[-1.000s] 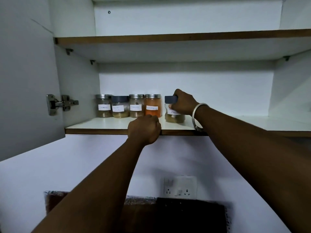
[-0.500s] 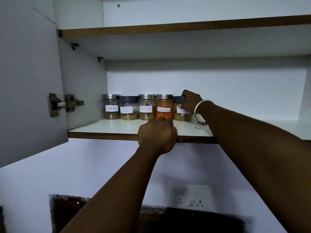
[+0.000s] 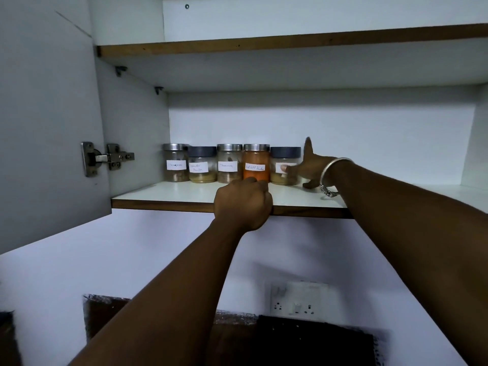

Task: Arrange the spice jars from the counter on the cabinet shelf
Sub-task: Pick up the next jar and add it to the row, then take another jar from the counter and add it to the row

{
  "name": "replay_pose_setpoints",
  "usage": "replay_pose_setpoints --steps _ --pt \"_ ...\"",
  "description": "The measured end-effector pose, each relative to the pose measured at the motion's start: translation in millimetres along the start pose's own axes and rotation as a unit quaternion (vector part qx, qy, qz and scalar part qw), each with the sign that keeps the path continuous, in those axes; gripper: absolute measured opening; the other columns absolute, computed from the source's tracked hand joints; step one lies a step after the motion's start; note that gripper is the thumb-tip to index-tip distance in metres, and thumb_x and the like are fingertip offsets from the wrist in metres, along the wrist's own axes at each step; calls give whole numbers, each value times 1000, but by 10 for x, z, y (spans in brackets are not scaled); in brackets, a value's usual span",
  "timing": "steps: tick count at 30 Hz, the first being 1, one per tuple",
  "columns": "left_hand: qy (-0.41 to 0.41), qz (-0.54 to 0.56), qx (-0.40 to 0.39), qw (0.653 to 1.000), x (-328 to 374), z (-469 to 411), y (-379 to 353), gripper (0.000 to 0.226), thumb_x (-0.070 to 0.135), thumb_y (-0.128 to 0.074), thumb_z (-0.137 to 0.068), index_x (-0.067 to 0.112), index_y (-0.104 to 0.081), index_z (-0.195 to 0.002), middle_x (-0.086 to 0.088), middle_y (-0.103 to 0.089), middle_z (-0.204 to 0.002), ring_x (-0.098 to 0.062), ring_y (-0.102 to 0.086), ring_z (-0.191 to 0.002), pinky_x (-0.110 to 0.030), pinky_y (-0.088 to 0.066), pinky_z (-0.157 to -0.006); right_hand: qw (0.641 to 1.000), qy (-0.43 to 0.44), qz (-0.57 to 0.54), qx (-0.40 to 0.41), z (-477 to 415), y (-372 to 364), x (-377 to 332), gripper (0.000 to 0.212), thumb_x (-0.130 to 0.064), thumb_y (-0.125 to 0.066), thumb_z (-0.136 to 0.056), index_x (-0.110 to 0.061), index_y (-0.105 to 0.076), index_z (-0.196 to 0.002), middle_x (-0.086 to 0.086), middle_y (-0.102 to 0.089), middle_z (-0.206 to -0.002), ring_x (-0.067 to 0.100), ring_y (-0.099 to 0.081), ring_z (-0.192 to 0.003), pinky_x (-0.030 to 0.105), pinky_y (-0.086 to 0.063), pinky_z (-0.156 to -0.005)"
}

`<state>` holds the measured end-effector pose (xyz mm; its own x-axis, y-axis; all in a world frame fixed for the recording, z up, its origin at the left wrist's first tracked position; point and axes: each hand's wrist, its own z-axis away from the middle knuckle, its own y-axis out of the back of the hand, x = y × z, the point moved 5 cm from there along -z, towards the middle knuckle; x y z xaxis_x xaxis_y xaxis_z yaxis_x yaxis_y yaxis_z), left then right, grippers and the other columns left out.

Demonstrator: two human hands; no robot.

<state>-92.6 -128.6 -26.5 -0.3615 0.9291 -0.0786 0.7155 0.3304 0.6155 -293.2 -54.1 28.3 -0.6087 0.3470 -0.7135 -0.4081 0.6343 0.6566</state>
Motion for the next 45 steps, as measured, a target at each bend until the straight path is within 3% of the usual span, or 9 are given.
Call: replay_pose_setpoints --steps 4,7,10,13,18,25,31,37,45 --pt "15 33 -14 999 21 19 35 48 41 -25 -94 24 -70 -99 0 -71 -98 -26 -67 -90 -31 -41 -64 979 -50 118 -160 512 -52 -65 83 -54 -70 -89 -14 -37 -153 5 -42 -155 21 -52 -125 31 -44 -104" --pt "44 63 -50 996 7 64 74 41 38 -32 -100 27 -72 -104 1 -75 -103 -25 -68 -96 -33 -48 -71 959 -19 221 -173 950 -263 -211 62 -63 -56 -94 -14 -57 -132 8 -53 -144 23 -54 -123 33 -43 -102" --pt "26 107 -68 992 49 215 188 35 31 -40 -106 27 -71 -122 -3 -76 -115 -29 -69 -105 -37 -51 -83 936 53 328 -118 1390 -406 -281 71 -66 -48 -95 -15 -51 -145 9 -51 -151 27 -49 -135 36 -38 -112" --pt "-49 214 -49 974 325 623 436 36 21 -45 -102 17 -69 -129 -7 -76 -118 -32 -68 -108 -41 -53 -86 914 163 372 4 1876 -478 -304 52 -57 -53 -96 -21 -59 -134 8 -66 -133 29 -59 -120 31 -42 -94" --pt "12 374 -27 927 591 1873 607 47 12 -45 -101 8 -56 -147 -14 -75 -115 -10 -64 -94 -13 -43 -82 955 232 168 78 2876 -1131 -1 45 -32 -63 -93 -3 -62 -127 13 -64 -132 28 -57 -127 38 -45 -107" --pt "114 460 -122 872 696 4102 242 47 -4 -50 -101 0 -52 -148 -13 -56 -152 -16 -55 -140 -30 -44 -115 989 140 -37 -23 4283 -2797 1030 57 -6 -66 -92 11 -46 -143 23 -43 -151 33 -44 -143 43 -39 -117" --pt "219 425 -222 850 570 5616 -152 54 -3 -53 -97 17 -58 -146 0 -64 -144 -5 -60 -133 -27 -49 -109 986 94 8 -136 5065 -3894 1710 59 -16 -72 -89 6 -52 -140 20 -51 -142 33 -50 -133 45 -43 -110" --pt "247 381 -333 827 612 6441 -326 58 18 -50 -81 28 -62 -137 2 -68 -137 -12 -61 -126 -25 -47 -106 943 40 201 -262 5523 -4574 2192 84 -68 -57 -67 -18 -47 -134 12 -41 -128 33 -45 -111 43 -46 -92" --pt "206 349 -313 859 751 6721 -513 57 7 -71 -85 12 -61 -140 -9 -56 -147 -17 -50 -133 -18 -35 -113 947 45 147 -281 5540 -4826 2363 73 -42 -75 -77 -22 -45 -140 12 -39 -133 35 -56 -113 40 -51 -96"
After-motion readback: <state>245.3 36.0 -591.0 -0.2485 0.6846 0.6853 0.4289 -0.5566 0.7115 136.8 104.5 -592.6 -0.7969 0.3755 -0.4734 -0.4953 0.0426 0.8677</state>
